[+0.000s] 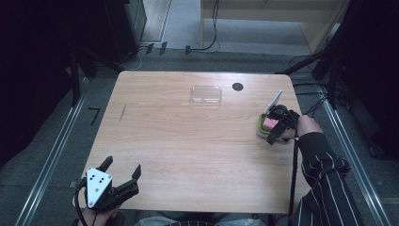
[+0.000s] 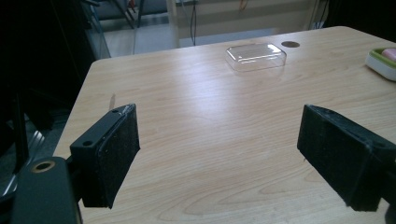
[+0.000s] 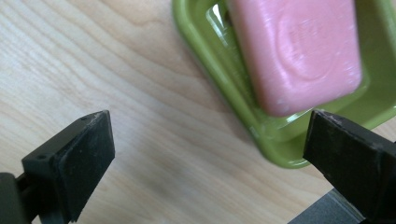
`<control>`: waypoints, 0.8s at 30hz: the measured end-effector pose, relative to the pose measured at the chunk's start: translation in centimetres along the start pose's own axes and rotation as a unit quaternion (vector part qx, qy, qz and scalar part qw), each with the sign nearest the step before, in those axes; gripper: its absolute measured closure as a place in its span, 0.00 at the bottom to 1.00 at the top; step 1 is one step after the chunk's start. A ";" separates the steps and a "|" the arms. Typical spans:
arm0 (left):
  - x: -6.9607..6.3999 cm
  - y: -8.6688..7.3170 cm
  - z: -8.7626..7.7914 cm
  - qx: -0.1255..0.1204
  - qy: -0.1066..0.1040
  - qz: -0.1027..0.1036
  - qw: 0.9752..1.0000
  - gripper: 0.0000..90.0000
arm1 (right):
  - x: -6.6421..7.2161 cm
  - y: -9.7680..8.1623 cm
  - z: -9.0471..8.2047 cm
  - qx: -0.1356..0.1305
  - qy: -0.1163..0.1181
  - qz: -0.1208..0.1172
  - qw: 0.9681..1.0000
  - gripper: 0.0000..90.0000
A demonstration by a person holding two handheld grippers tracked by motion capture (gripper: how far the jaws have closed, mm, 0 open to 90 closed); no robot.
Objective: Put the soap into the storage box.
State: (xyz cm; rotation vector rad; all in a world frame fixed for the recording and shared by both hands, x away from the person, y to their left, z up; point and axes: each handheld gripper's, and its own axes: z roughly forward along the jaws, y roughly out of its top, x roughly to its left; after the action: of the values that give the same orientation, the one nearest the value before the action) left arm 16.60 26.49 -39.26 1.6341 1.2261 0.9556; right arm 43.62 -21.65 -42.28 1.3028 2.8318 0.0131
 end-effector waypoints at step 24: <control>-0.2 0.2 0.3 0.001 -0.006 0.005 1.000 0.15 | 5.7 -3.9 0.5 0.036 -0.011 0.010 0.999 0.02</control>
State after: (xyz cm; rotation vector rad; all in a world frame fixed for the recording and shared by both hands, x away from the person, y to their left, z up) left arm 16.90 26.22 -39.23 1.6484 1.2115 0.9491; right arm 37.01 -19.85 -42.97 1.3370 2.8264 -0.1030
